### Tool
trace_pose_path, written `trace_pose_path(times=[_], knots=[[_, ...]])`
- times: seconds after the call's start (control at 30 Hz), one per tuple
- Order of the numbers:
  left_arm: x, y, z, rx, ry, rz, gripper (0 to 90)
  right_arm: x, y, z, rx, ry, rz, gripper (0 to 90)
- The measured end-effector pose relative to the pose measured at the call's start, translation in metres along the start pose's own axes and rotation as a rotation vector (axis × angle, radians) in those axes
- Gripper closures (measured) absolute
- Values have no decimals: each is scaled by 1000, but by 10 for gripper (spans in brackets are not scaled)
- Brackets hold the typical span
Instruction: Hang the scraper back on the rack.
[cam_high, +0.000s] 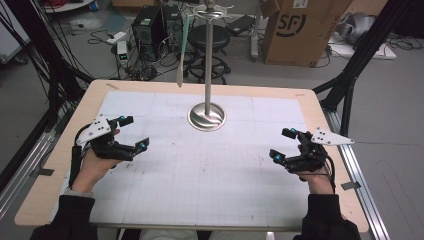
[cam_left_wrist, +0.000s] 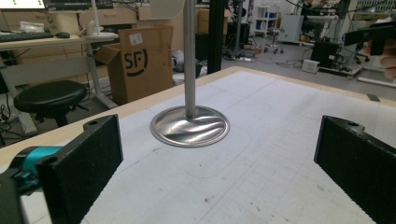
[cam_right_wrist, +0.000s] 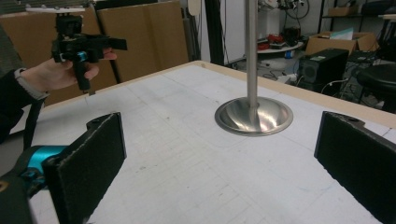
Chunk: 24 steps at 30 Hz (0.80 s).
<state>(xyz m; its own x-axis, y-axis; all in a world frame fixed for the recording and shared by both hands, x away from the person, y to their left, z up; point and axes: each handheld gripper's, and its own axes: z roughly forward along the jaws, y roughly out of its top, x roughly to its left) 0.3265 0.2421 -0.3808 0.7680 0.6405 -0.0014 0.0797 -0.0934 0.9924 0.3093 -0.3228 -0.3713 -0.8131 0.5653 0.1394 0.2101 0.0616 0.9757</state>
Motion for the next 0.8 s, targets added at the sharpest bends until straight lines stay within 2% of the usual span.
trace_pose_path(times=[0.07,0.27,0.37,0.43,0.8], knots=[[0,-2,-5,6,9,22,17,-1,-1,-1,-5,-4,-3,9],[15,-10,-21,13,71,-32,17,-6,-9,-1,9,-19,17,9],[17,-14,-28,-2,85,-38,17,-8,-11,-1,12,-24,25,9],[17,-16,-29,9,96,-36,17,-9,-11,-2,9,-30,24,9],[11,-21,-21,34,89,-38,17,-9,-11,3,9,-20,21,9]])
